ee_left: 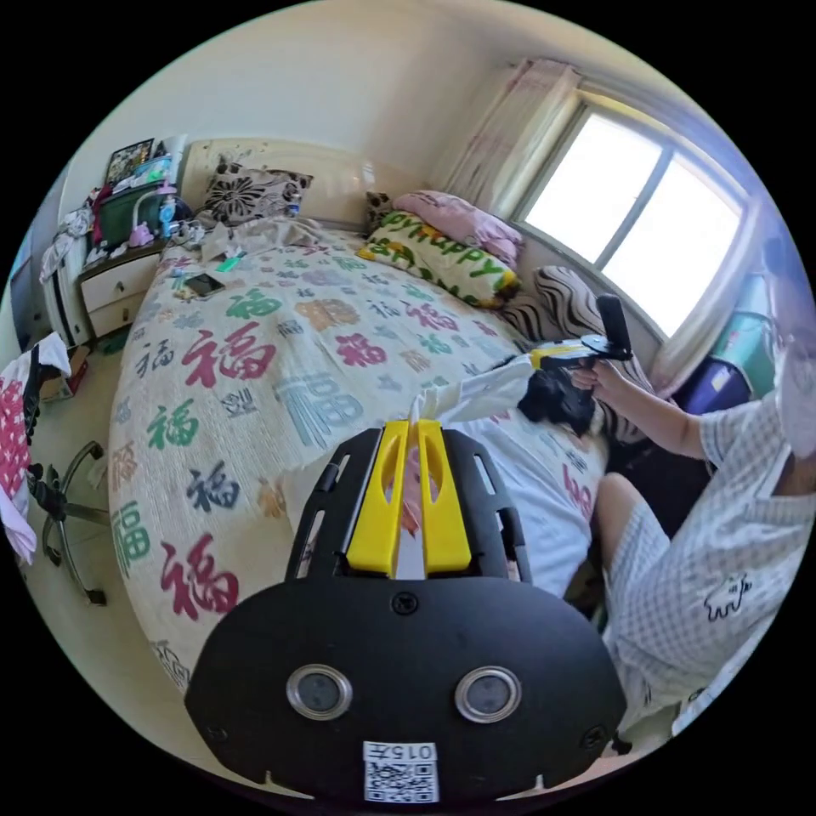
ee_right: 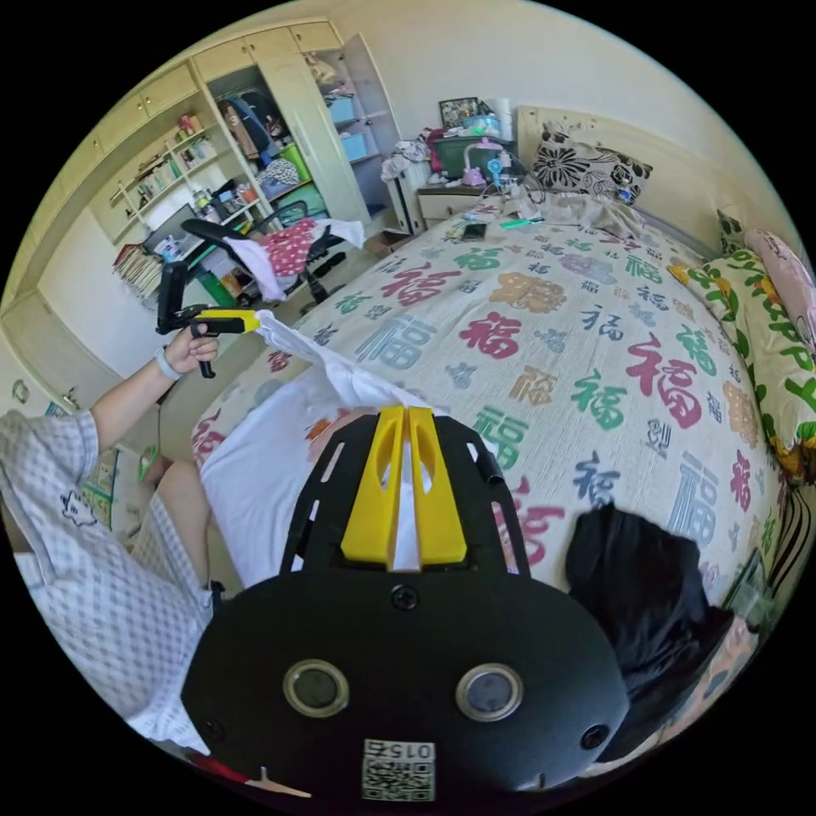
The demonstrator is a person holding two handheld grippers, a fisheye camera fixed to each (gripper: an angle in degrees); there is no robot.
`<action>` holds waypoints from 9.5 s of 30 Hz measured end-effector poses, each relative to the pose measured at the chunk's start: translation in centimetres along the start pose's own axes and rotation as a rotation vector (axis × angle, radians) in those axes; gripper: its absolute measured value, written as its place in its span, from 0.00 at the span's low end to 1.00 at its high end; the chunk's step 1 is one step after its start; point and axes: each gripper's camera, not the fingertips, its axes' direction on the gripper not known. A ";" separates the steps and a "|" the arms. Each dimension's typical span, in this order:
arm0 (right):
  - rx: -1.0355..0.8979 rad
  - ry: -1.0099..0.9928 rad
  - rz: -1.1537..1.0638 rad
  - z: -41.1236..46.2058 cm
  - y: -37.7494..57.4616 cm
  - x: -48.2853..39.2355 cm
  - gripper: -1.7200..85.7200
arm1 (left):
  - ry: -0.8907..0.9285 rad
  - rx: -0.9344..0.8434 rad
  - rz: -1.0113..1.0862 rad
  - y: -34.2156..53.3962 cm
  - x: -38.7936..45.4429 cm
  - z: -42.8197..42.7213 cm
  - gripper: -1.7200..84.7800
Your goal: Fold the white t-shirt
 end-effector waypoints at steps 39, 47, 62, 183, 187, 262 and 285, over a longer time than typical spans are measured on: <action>-0.437 -0.041 -0.031 10.6 23.6 -20.1 0.07 | -0.046 -0.519 -0.163 25.0 9.4 -0.2 0.03; -0.482 -0.182 0.142 12.7 24.1 -15.6 0.08 | 0.060 -0.582 -0.369 28.3 3.4 0.0 0.05; -0.204 -0.105 0.675 12.7 15.5 3.4 0.10 | -0.073 -0.085 -0.904 29.7 -14.5 -6.4 0.11; -0.308 -0.090 0.271 14.9 8.2 9.8 0.08 | 0.086 -0.544 0.253 21.4 60.4 32.9 0.09; -0.391 0.095 0.206 14.5 6.2 7.3 0.08 | 0.148 -0.494 0.210 21.4 58.4 30.3 0.11; -0.861 0.084 -0.227 47.3 -28.6 -25.9 0.06 | 0.099 -0.409 -0.564 32.4 25.5 21.8 0.10; -0.652 0.217 -0.237 39.7 -23.4 -21.4 0.09 | 0.005 -0.421 -0.551 26.8 22.7 18.2 0.11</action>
